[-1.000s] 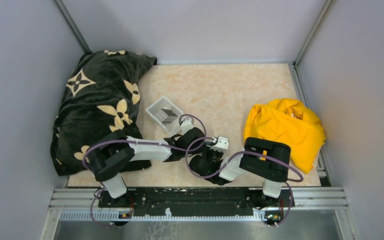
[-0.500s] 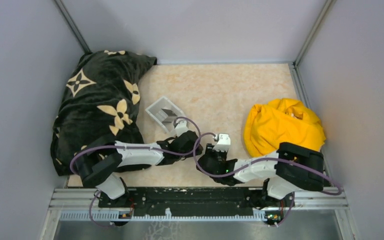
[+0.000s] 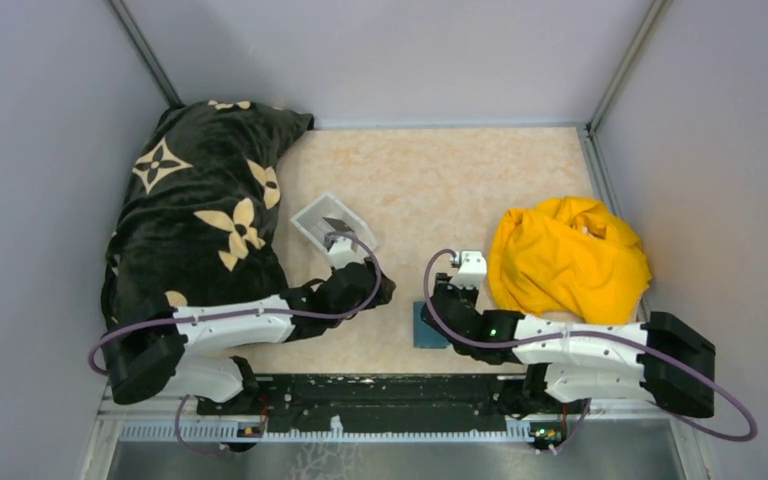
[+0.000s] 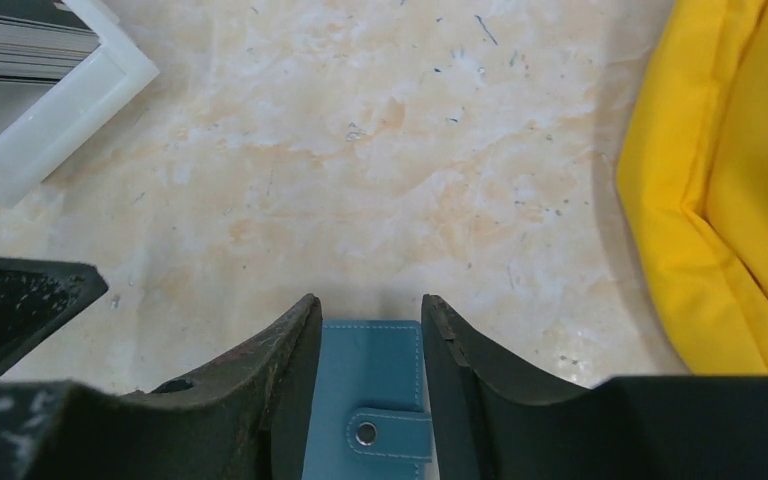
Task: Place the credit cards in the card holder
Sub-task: Reset both arms
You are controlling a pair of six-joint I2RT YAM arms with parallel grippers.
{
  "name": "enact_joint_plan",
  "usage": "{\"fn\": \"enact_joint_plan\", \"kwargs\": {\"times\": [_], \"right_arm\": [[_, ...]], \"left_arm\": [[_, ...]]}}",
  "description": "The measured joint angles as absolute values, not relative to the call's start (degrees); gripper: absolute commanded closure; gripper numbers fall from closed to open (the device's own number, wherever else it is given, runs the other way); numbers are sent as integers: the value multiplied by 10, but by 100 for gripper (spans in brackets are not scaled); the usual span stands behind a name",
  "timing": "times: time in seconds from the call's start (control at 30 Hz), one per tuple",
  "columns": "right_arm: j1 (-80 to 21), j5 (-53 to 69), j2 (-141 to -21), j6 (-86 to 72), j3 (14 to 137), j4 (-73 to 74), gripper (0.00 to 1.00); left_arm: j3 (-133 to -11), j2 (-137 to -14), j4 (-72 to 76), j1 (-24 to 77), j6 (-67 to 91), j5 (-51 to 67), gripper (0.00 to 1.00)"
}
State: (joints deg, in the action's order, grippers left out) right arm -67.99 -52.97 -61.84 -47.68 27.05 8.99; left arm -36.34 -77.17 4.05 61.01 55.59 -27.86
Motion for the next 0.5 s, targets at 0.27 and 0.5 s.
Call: {"fn": "enact_joint_plan", "kwargs": {"times": [0.27,0.5], "right_arm": [[-664,-531,-559,-523,242,179,52],[-651,-509,-529,-512,211,209,23]], "left_arm": [[-287,-720,43,681,545,-278,34],[-246,-671,41,716,525,-357,15]]}}
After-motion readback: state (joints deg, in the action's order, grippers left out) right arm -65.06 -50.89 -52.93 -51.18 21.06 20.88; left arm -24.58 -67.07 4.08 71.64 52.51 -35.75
